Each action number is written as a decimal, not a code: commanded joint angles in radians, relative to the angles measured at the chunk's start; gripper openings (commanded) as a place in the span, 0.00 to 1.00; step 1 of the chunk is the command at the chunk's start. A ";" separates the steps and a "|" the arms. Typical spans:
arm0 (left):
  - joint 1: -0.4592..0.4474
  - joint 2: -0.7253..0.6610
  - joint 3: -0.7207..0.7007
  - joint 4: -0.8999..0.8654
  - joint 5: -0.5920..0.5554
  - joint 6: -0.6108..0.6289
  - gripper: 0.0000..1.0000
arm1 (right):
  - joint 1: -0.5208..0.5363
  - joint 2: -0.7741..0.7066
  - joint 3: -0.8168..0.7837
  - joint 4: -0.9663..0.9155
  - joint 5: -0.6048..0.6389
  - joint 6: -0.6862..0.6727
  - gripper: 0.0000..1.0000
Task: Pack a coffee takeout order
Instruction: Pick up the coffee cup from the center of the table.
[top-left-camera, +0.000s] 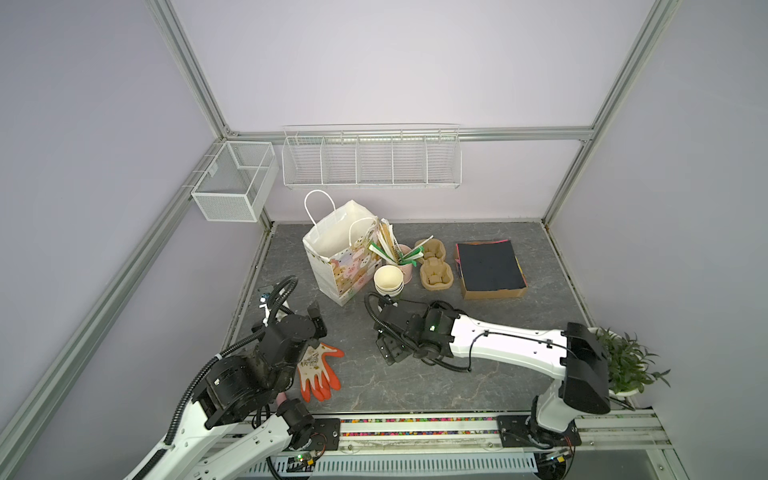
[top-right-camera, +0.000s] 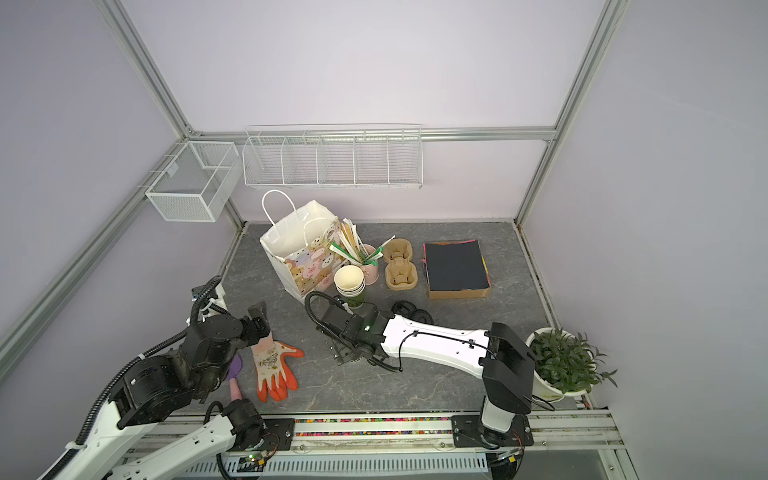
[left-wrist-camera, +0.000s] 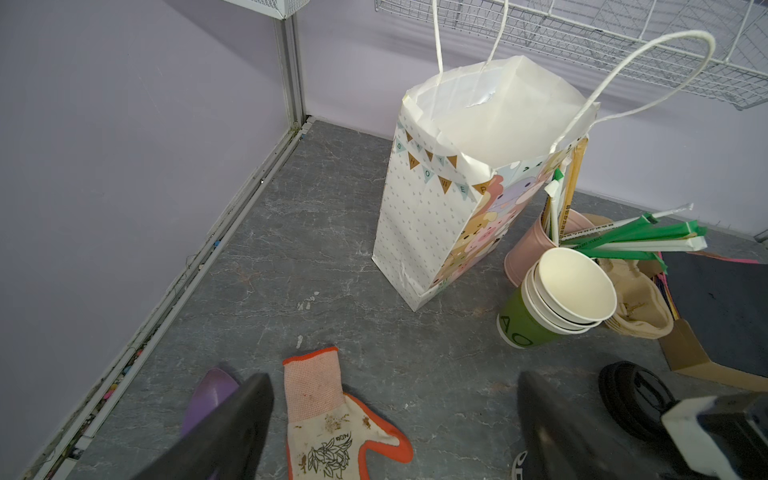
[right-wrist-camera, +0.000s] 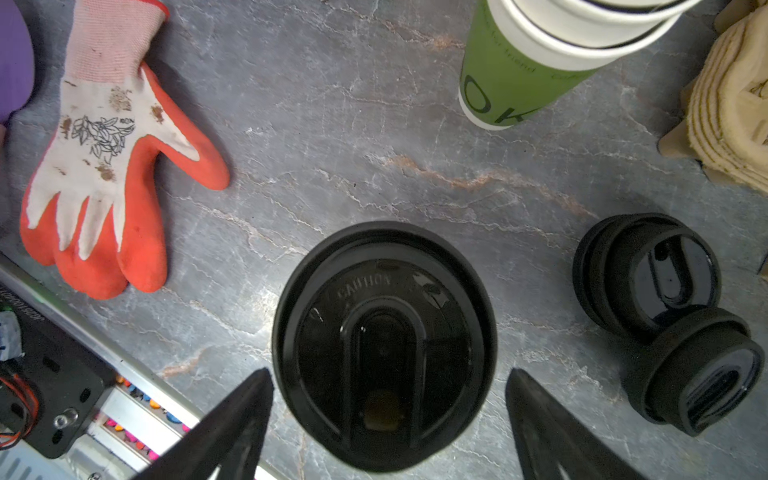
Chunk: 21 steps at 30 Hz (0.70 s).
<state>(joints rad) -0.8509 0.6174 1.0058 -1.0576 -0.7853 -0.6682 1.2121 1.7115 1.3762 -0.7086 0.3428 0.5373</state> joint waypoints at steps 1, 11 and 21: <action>0.005 -0.011 -0.010 -0.045 -0.022 0.012 0.92 | -0.006 0.031 0.026 0.001 -0.005 -0.013 0.90; 0.005 -0.012 -0.011 -0.045 -0.022 0.015 0.91 | -0.008 0.066 0.061 -0.024 0.015 -0.014 0.83; 0.004 -0.010 -0.010 -0.043 -0.022 0.016 0.91 | -0.008 0.012 0.058 -0.043 0.023 -0.002 0.76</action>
<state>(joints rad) -0.8509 0.6132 1.0050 -1.0603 -0.7856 -0.6678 1.2106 1.7622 1.4216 -0.7105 0.3473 0.5236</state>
